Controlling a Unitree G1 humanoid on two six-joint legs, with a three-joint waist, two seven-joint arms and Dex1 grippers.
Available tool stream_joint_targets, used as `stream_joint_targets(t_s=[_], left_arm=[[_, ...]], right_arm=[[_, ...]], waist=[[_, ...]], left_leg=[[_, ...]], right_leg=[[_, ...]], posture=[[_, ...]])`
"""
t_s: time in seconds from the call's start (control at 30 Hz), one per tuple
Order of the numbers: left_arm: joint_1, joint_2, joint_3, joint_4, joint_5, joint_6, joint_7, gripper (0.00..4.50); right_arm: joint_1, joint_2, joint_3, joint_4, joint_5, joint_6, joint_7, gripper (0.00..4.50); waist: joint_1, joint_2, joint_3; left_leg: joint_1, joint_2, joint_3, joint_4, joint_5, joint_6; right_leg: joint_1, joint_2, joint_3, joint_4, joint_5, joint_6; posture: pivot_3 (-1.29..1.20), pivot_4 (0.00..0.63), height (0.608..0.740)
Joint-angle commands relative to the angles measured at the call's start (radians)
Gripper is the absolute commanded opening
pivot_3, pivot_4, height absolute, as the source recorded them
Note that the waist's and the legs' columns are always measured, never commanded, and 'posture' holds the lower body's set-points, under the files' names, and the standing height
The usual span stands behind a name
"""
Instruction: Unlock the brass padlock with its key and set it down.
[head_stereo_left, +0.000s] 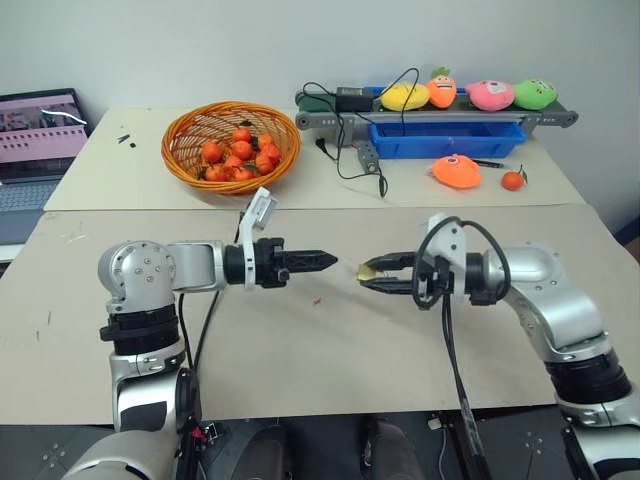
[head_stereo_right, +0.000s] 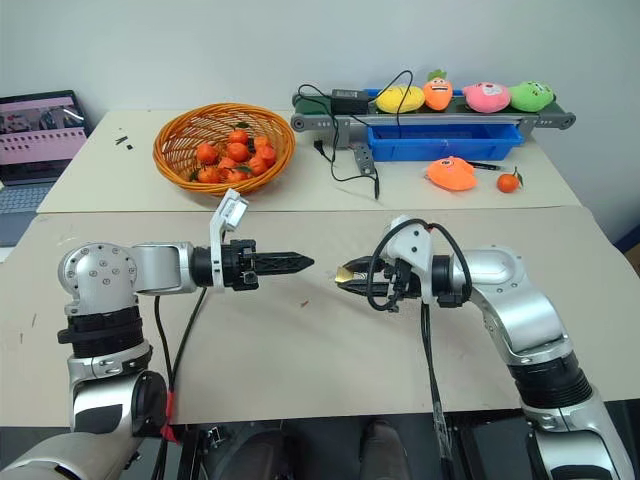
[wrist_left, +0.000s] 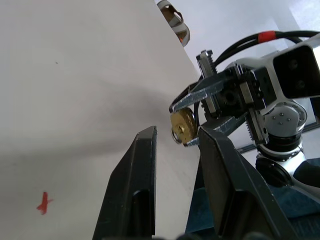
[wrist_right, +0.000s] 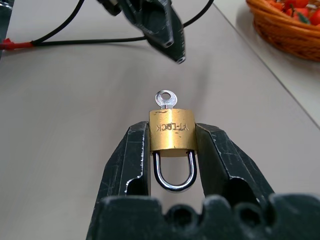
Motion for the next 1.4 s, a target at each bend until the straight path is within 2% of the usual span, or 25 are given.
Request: stream_joint_targets(t_s=[0.03, 0.2, 0.57, 1.4], left_arm=[[-0.019, -0.002, -0.009, -0.011, -0.113, 0.004, 0.061, 1.37], [-0.038, -0.001, -0.008, 0.021, -0.207, 0.004, 0.152, 1.37], [-0.063, -0.009, 0.004, 0.068, -0.31, 0.004, 0.276, 1.37], [-0.106, 0.005, 0.013, 0.125, -0.328, -0.013, 0.316, 1.37]], right_arm=[[-0.016, -0.001, -0.022, -0.018, -0.03, -0.077, -0.019, 0.92], [-0.03, 0.019, -0.011, -0.025, -0.073, -0.134, -0.05, 0.92], [-0.047, 0.038, 0.0, -0.041, -0.085, -0.131, -0.059, 0.92], [-0.054, 0.01, -0.031, -0.092, -0.045, -0.092, -0.058, 0.92]], waist=[[0.0, 0.0, 0.0], [-0.001, 0.0, 0.0], [0.0, 0.0, 0.0], [0.0, 0.0, 0.0]], left_leg=[[0.0, 0.0, 0.0, 0.0, 0.0, 0.0], [0.0, 0.0, 0.0, 0.0, 0.0, 0.0], [0.0, 0.0, 0.0, 0.0, 0.0, 0.0], [0.0, 0.0, 0.001, -0.001, 0.0, -0.001]], right_leg=[[0.0, 0.0, 0.0, 0.0, 0.0, 0.0], [0.0, 0.0, 0.0, 0.0, 0.0, 0.0], [0.0, 0.0, 0.0, 0.0, 0.0, 0.0], [0.0, 0.0, 0.0, 0.0, 0.0, 0.0]], posture=[[0.0, 0.15, 0.74], [0.0, 0.15, 0.74], [0.0, 0.15, 0.74], [0.0, 0.15, 0.74]])
